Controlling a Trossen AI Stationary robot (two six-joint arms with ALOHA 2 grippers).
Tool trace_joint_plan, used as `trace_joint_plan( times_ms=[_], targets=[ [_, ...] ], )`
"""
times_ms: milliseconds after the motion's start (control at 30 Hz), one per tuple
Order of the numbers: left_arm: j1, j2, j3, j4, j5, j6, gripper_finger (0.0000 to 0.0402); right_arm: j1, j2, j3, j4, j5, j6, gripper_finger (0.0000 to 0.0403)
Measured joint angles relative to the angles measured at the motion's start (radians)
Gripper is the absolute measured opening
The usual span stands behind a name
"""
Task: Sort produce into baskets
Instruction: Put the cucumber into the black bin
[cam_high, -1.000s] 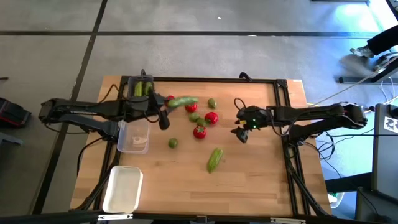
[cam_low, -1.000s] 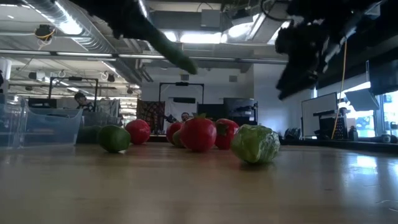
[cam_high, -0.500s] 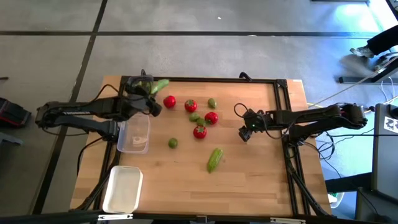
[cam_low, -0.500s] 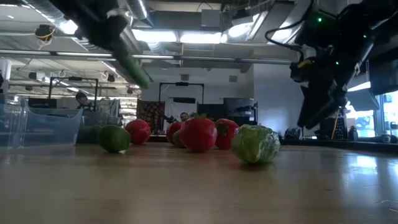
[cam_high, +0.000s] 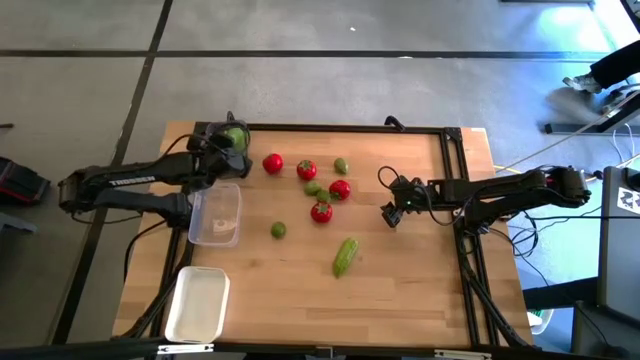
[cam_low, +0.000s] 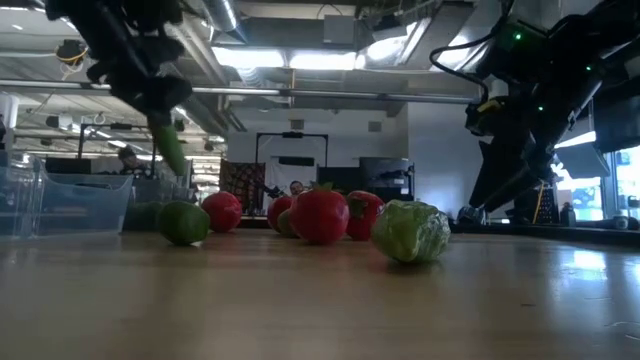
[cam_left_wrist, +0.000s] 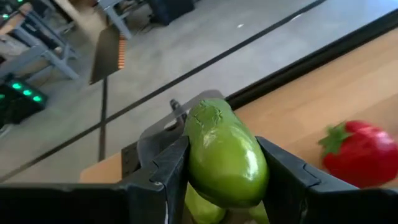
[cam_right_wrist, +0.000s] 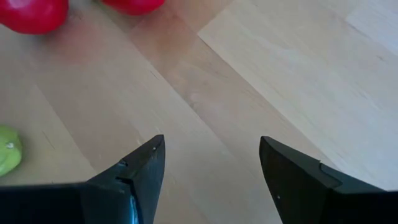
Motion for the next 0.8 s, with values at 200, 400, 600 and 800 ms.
trace_joint_plan(
  times_ms=[200, 400, 600, 800],
  targets=[
    [0.067, 0.037, -0.068, 0.069, -0.002, 0.027, 0.0157, 0.000, 0.000, 0.000, 0.000, 0.001, 0.000, 0.0241],
    [0.127, 0.046, -0.128, 0.126, -0.004, 0.026, 0.0157, 0.000, 0.000, 0.000, -0.001, 0.011, -0.001, 0.0241],
    [0.173, 0.046, -0.135, 0.132, -0.004, 0.005, 0.0157, 0.000, 0.000, 0.000, 0.000, 0.011, -0.001, 0.0241],
    [0.215, 0.046, -0.135, 0.147, 0.061, 0.032, 0.0190, 0.000, 0.000, 0.000, 0.000, 0.011, -0.001, 0.0241]
  ],
)
